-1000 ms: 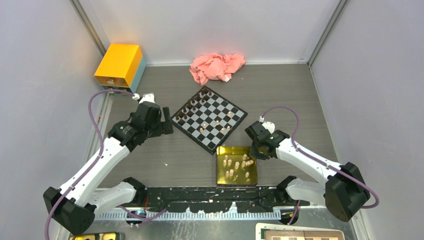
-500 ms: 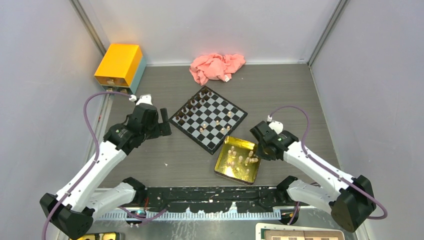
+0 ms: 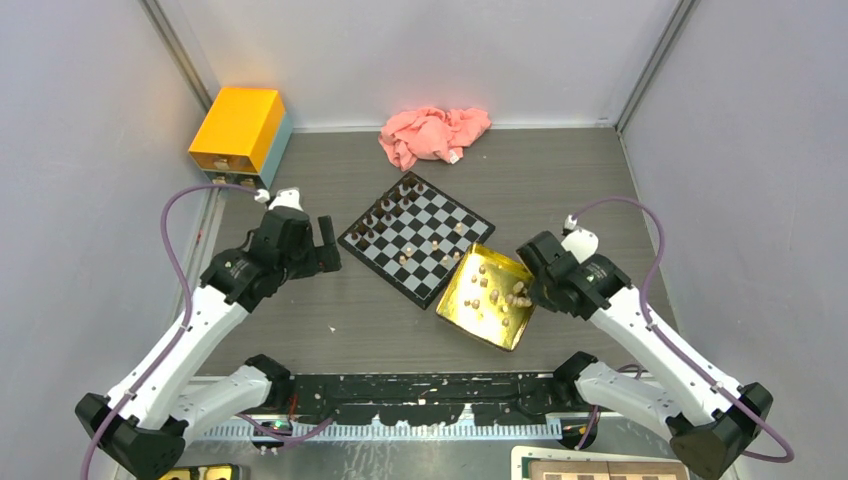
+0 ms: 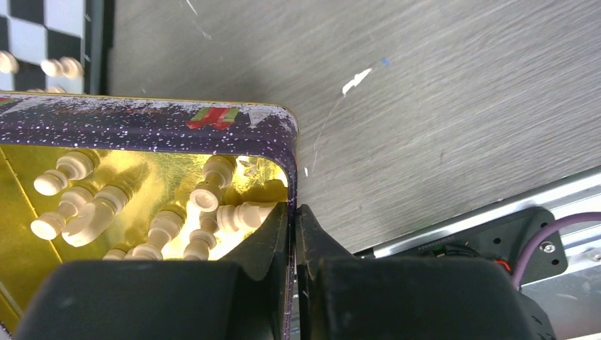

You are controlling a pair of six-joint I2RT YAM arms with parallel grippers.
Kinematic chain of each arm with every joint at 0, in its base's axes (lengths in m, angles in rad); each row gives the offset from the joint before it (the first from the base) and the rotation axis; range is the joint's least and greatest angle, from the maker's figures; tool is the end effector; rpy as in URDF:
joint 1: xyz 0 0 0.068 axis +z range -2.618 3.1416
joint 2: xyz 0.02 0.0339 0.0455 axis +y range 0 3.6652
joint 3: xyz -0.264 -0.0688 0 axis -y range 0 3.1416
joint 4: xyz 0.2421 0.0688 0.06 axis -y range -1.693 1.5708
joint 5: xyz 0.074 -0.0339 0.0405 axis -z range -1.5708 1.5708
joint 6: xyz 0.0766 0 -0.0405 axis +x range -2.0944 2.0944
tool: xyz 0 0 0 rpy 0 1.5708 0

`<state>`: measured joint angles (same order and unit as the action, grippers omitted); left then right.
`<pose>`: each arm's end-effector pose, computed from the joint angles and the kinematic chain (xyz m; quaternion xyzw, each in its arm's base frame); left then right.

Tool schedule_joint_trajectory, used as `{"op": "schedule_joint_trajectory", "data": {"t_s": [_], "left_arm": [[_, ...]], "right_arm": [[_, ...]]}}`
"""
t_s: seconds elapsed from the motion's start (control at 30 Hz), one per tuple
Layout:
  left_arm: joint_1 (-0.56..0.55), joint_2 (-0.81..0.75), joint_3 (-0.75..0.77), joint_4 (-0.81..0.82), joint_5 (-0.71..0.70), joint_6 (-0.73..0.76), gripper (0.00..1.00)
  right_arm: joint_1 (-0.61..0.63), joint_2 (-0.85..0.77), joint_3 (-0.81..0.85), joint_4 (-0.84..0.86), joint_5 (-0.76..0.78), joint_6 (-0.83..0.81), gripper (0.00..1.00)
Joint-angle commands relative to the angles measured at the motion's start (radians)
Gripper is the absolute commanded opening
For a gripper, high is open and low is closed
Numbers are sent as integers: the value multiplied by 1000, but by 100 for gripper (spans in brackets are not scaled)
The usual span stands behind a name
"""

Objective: Set up the chess pieces on the board
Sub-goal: Pick up the storage box at the center of the board, then place the storage box at the center of the board.

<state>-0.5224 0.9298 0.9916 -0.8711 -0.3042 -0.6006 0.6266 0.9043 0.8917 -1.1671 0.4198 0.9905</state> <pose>0.1861 -0.0807 0.2935 -0.0921 0.9148 -0.0765 0.3858 0.1435 0.0653 0.2449 0.2134 0.9362 -0.0037 0.2791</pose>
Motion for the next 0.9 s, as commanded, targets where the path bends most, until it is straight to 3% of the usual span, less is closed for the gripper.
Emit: {"op": "schedule_joint_trajectory", "data": {"t_s": [0.0,0.23,0.57,0.87], "left_arm": [[-3,2,63,11,13,23,100],[-4,23,103,6,8,62,100],[-4,51,133,0,0,93,100],[-4,112,146,20,-7,102,100]], "right_arm": [[1,31,151,-24,173,63,1],[-74,169,267,97,228,-51,1],[-374,343,344,325,73,-260,1],[-546,550,375,504,-20,-289,1]]}}
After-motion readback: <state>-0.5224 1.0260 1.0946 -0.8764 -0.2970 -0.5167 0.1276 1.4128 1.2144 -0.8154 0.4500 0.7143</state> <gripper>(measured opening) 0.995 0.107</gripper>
